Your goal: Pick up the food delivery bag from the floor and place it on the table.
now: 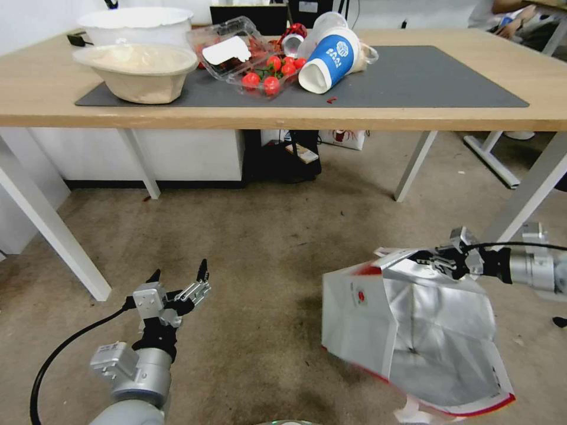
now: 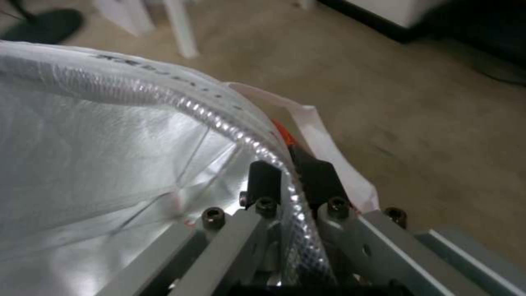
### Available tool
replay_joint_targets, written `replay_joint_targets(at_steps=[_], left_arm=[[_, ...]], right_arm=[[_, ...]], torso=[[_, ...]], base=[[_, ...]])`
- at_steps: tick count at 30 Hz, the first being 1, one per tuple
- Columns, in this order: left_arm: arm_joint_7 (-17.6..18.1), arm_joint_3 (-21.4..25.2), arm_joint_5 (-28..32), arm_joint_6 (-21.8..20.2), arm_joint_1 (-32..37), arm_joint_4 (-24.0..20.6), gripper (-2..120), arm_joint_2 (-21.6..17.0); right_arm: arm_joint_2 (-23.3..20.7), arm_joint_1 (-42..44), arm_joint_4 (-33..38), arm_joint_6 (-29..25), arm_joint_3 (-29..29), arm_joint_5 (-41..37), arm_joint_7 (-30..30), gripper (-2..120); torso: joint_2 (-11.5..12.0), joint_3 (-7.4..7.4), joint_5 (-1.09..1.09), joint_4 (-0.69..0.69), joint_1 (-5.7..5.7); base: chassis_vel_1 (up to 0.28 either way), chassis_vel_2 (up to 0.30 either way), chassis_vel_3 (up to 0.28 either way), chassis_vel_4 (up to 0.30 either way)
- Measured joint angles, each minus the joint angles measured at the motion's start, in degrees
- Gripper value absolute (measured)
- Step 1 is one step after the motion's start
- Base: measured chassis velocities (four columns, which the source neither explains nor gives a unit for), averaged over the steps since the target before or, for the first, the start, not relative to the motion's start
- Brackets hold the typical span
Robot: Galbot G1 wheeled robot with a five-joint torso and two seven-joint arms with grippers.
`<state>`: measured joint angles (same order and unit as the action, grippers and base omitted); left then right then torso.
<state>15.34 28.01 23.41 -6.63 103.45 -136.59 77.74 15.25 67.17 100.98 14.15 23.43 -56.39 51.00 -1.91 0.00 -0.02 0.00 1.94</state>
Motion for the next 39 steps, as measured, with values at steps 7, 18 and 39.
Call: replay_joint_targets(at_steps=[7,18,39], left_arm=[[-0.11,0.13,-0.17,-0.21,-0.25,-0.16,100,-0.06],[1.13,-0.11,-2.14,-0.93,-0.57,-0.37,100,0.46],[1.81,-1.00,-2.85,-0.66,-0.12,-0.83,100,1.27]], right_arm=[[-1.84,0.15,6.22,2.90,-1.53,-5.57,0.06,0],[-1.49,3.12,8.62,3.35,0.30,-6.26,0.05,0],[0.20,3.95,8.66,2.70,0.22,-4.62,-0.27,0]], torso=[[0.00,0.00,0.00,0.00,0.00],[0.00,0.00,0.01,0.00,0.00],[0.00,0.00,0.02,0.00,0.00]], base=[[0.000,0.000,0.000,0.000],[0.000,0.000,0.000,0.000],[0.000,0.000,0.000,0.000]])
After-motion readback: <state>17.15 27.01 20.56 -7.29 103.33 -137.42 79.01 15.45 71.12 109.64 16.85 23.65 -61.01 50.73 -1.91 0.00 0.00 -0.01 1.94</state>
